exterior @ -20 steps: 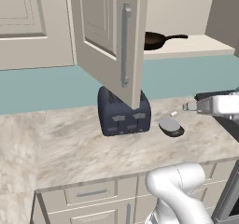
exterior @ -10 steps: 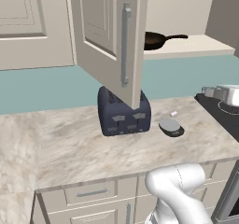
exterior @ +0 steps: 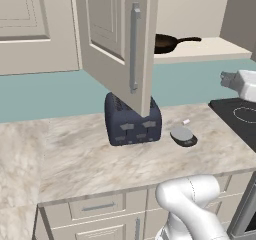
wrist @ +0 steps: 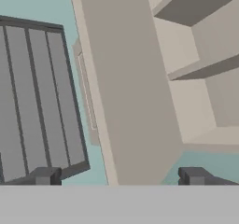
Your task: Pick the pan from the cabinet and place it on the stove. Then turn on the stove burner for the pan.
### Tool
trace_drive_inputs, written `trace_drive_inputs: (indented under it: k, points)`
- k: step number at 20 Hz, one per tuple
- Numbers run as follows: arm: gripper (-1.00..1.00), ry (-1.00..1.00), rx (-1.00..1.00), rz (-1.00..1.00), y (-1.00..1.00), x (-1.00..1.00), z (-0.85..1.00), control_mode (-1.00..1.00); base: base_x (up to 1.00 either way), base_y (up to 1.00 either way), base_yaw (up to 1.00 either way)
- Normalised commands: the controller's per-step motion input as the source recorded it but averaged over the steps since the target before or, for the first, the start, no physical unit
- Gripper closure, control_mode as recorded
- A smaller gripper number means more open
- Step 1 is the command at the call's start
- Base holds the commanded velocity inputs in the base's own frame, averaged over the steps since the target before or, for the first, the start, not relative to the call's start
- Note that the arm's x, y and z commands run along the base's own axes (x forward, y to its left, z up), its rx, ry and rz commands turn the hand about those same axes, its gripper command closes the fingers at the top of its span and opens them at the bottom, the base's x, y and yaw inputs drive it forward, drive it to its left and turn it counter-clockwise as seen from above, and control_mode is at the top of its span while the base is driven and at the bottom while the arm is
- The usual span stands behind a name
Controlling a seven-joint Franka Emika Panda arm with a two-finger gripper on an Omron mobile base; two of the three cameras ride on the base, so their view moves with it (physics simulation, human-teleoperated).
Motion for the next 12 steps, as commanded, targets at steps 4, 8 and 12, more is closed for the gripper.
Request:
trace_drive_inputs:
  k: [4, 8, 12]
  points:
    - [-1.00, -0.09, -0.05, -0.04, -0.19, 0.23, 0.01, -1.00, 0.00, 0.00, 0.00]
    - [-1.00, 0.00, 0.00, -0.03, -0.20, 0.24, -0.02, -1.00, 0.00, 0.00, 0.00]
    - [-1.00, -0.07, -0.04, 0.00, -0.22, 0.46, 0.00, -1.00, 0.00, 0.00, 0.00]
